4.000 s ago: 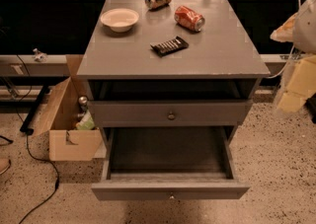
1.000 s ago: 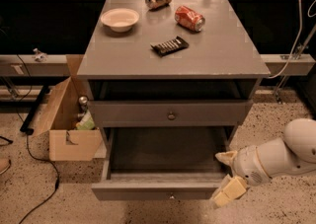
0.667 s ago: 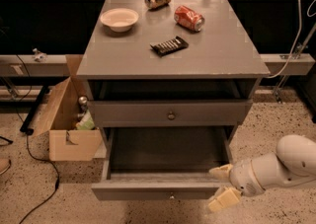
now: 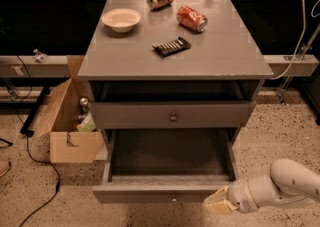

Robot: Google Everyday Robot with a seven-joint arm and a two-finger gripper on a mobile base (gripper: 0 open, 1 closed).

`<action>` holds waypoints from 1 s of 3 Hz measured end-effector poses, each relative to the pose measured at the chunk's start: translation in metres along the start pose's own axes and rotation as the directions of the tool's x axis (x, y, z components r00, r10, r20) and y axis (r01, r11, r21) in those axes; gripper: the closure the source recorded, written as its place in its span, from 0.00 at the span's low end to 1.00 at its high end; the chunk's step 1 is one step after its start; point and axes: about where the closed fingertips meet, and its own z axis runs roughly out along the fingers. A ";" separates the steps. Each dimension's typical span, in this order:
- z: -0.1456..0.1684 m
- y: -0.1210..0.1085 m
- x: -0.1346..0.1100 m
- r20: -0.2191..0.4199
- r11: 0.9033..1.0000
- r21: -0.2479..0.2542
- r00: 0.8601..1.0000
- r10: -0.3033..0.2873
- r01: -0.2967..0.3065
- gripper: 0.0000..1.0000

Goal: Close middle drawer

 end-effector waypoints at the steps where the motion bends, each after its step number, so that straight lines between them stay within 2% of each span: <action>1: 0.032 -0.032 0.030 -0.006 0.998 0.015 0.998 0.063 -0.063 0.95; 2: 0.046 -0.052 0.038 0.010 0.996 0.040 0.997 0.080 -0.080 1.00; 3: 0.052 -0.075 0.031 0.054 0.991 0.111 0.996 0.073 -0.078 1.00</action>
Offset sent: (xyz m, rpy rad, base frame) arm 0.0373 -0.0087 -0.1031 -0.0244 0.0251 -0.1267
